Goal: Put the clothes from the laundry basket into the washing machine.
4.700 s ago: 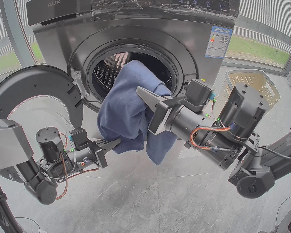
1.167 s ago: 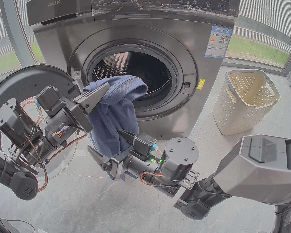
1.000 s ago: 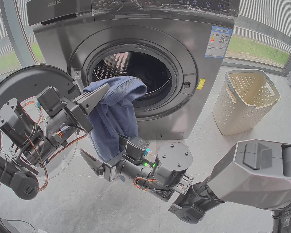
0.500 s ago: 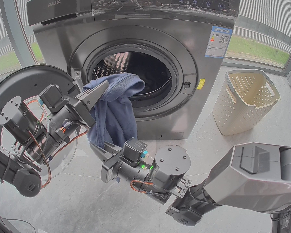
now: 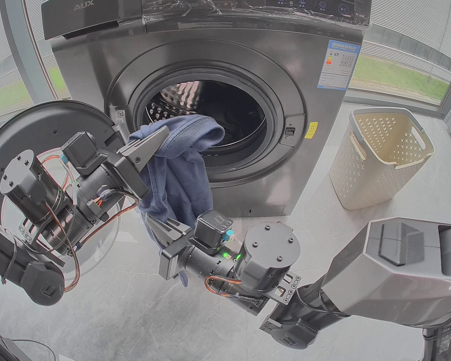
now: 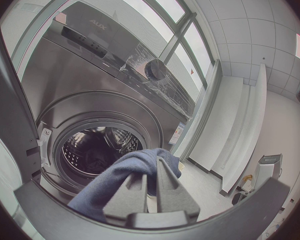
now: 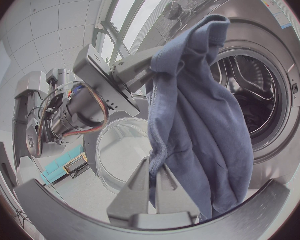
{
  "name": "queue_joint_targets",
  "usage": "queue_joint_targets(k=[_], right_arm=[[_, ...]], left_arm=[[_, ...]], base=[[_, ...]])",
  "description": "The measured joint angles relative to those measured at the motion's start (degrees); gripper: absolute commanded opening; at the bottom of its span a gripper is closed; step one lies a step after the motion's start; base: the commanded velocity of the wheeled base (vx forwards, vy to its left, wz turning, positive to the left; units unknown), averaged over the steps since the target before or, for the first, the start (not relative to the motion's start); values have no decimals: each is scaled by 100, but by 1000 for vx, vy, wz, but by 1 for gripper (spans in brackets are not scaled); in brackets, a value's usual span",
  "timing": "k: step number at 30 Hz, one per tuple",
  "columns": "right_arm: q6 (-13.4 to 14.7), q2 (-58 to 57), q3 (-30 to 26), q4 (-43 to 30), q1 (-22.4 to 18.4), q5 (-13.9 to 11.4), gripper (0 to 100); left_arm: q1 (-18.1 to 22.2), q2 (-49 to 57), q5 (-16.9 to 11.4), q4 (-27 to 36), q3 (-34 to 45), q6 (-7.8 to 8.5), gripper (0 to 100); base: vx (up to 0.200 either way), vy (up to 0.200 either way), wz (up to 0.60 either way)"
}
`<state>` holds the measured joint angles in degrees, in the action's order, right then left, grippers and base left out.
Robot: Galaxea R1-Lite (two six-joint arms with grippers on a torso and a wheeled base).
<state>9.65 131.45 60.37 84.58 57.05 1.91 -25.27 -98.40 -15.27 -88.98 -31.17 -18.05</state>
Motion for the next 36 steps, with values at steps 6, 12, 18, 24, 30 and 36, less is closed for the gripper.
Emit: queue_joint_targets(k=[6, 12, 18, 24, 30, 36], right_arm=[[0, -146, -56, 24, 174, -2, 0], [9, -199, -61, 24, 343, 5, 0], [17, -194, -52, 57, 268, 16, 0], [60, -295, -127, 79, 171, 87, 0], [132, -419, -293, 165, 39, 216, 0], [169, -502, -307, 98, -291, 377, 0]], left_arm=[[22, -13, -5, 0, 35, -6, 0], [26, -20, -13, 0, 105, -15, 100], [33, -16, -18, -6, 130, -44, 100], [79, -30, -7, -4, 88, -101, 100], [152, -24, -5, -2, 30, -132, 100], [311, 9, -7, -2, -33, -208, 100]], base=[[0, 0, 0], [0, 0, 0], [0, 0, 0], [0, 0, 0], [0, 0, 0], [0, 0, 0]])
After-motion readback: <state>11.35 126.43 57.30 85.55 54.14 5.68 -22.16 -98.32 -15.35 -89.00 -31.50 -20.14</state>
